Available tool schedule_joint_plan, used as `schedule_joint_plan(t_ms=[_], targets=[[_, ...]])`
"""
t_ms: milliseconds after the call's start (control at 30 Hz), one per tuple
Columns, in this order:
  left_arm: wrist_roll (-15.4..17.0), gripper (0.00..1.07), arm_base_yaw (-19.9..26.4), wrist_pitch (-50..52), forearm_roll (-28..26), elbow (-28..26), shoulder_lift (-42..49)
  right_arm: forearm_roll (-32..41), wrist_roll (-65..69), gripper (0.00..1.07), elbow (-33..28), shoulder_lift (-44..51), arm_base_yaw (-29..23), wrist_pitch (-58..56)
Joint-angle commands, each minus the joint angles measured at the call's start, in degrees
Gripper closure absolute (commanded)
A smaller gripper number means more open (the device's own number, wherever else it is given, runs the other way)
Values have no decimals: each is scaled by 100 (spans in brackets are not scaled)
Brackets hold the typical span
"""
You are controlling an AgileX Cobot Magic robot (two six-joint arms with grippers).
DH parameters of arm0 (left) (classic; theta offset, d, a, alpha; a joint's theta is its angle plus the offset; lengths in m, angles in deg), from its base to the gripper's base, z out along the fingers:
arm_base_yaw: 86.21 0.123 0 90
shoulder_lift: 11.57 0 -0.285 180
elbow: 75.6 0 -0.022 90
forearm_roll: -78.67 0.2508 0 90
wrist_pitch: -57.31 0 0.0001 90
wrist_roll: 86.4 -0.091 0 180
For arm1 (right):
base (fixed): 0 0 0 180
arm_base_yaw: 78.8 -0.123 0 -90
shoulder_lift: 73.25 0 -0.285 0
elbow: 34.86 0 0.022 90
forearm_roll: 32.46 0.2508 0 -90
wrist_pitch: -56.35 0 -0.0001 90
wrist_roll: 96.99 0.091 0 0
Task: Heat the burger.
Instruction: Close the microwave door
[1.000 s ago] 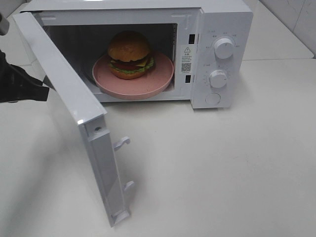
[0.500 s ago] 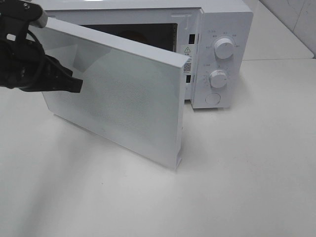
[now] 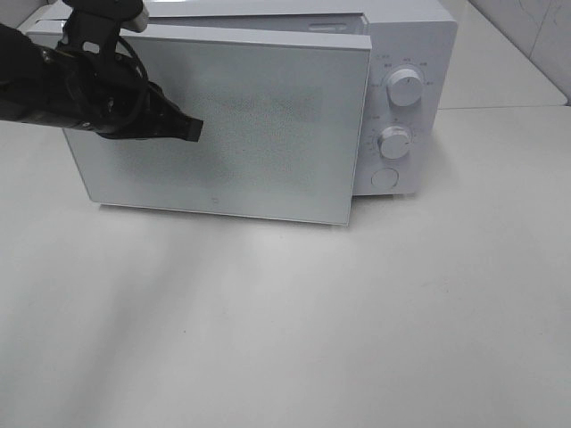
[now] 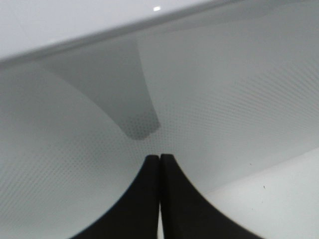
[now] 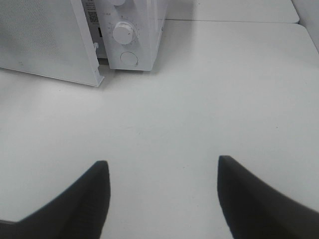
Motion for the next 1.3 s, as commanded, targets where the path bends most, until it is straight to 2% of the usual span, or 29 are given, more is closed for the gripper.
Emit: schedule_joint_plan(t_ms=[33,267,367,433,533,600,700,800,833,1300], targets=[[52,106,-29,34,-126,-201,-126,-69,11,48,-11,149,23,97],[52,106,-183,52,-206,-722,-521,-69,11,48,-11,149,23,97],[52,106,-223,52,-206,-785,-579,-69,11,48,-11,149,23,97],[52,106,-344,92,-201,-1083,-814,-69,11,48,-11,149,23,97],[52,106,-367,92,-201,-1163,-877,-69,11,48,-11,149,23,97],[52,106,-424,74,-201,-1490,-1134,-69,11,48,-11,149,23,97],[52,106,-464,63,-206,-1696,-1278,-69,11,48,-11,149,23,97],[52,106,-464,63,-206,-1765,-1329,-69,11,48,-11,149,23,97],[52,106,-493,23,-206,-1960,-1461,-69,11,48,-11,149,23,97],[52,106,-693,40,-201,-2756,-1919,-69,11,48,-11,149,23,97]])
